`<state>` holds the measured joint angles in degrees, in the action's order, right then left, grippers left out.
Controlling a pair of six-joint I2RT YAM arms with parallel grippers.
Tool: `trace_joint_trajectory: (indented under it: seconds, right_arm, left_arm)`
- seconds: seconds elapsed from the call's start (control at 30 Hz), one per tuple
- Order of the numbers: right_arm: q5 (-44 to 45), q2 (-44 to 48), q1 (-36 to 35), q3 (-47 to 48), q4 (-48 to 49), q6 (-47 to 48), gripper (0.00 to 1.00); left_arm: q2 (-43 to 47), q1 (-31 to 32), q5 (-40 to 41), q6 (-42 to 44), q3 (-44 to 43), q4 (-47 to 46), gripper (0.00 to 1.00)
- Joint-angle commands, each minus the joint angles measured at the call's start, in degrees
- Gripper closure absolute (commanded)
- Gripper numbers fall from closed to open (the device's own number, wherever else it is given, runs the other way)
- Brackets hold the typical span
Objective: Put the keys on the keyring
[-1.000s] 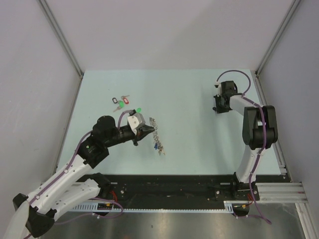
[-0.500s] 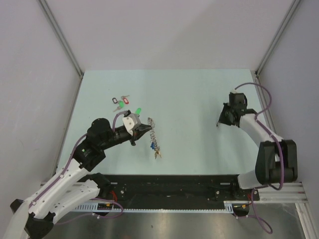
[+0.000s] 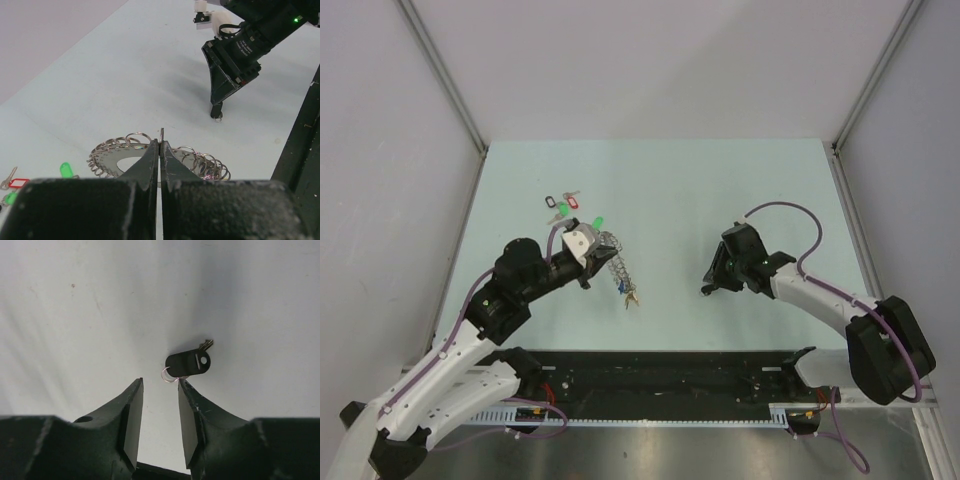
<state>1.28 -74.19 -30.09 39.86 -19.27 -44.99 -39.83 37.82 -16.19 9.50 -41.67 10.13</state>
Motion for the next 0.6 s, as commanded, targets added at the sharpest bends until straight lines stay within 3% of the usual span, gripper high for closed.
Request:
trace_joint_trajectory:
  seconds: [0.0, 0.17, 0.27, 0.57]
  right_arm:
    - [2.1, -0.5, -2.4, 6.1, -1.1, 2.0, 0.59]
    - [1.2, -2.2, -4.1, 10.7, -8.6, 17.6, 0.60]
    - [3.1, -4.1, -4.3, 12.7, -13.2, 22.1, 0.61]
    - [2.4, -12.3, -4.3, 13.7, -15.5, 23.4, 0.71]
  left_arm:
    - [1.1, -0.5, 2.4, -0.4, -2.2, -2.5, 1.00]
    - [1.4, -0.7, 2.7, -0.5, -2.3, -2.3, 1.00]
    - [1.6, -0.8, 3.6, -0.7, -2.3, -2.3, 1.00]
    - [2.4, -1.3, 6.7, -1.2, -2.0, -2.3, 1.00]
